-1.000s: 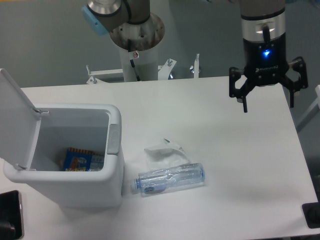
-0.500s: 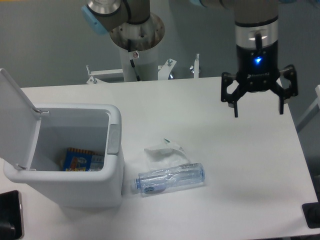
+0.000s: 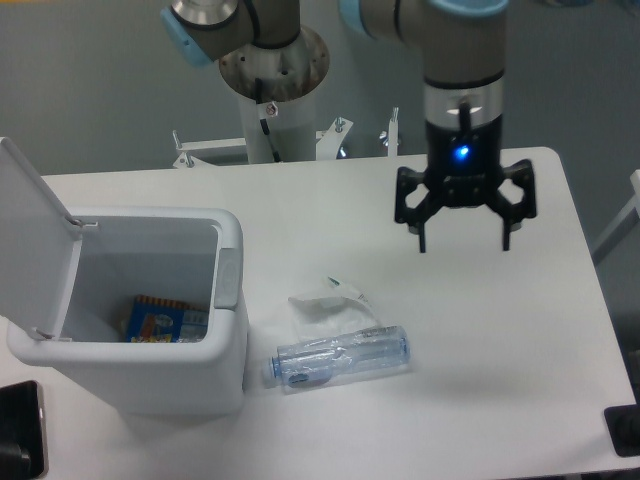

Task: Place the trash in the trash can
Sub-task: 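Move the open gripper toward the clear plastic bag, then lower the gripper onto the plastic bag and close on it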

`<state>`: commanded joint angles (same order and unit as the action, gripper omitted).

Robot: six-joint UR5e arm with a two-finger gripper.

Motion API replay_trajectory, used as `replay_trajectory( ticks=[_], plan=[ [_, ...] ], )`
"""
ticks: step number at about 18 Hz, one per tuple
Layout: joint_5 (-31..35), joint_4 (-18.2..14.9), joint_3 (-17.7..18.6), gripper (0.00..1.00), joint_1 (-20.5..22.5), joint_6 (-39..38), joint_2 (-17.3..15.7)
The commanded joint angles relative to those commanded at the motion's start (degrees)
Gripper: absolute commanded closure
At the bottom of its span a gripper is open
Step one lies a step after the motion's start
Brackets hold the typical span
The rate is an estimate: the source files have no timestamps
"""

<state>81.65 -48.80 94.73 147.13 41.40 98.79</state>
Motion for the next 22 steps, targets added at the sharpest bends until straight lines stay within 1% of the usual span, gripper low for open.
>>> replay_trajectory(
  ticks=[1, 2, 5, 8, 11, 14, 16, 18, 20, 22],
  plan=[
    [0.00, 1.59, 1.41, 0.00, -0.44, 0.00, -0.09],
    [0.09, 2.13, 2.38, 0.00, -0.88, 0.09, -0.26],
    [0.26, 2.04, 4.84, 0.00, -0.97, 2.89, -0.79],
    [0.26, 1.78, 6.51, 0.00, -1.50, 4.91, -0.97],
    [0.44, 1.52, 8.27, 0.00, -2.11, 12.72, -1.06],
    [0.09, 1.34, 11.61, 0.00, -2.11, 24.74, -1.14],
    [0.00, 1.25, 12.93, 0.00, -2.20, 32.05, -1.06],
    [0.09, 0.73, 13.55, 0.00, -2.46, 35.76, -0.71],
    [0.17, -0.50, 15.30, 0.00, -2.64, 38.39, -0.18],
    [0.00, -0.42, 16.71, 0.00, -3.25, 41.21, 0.96]
  ],
)
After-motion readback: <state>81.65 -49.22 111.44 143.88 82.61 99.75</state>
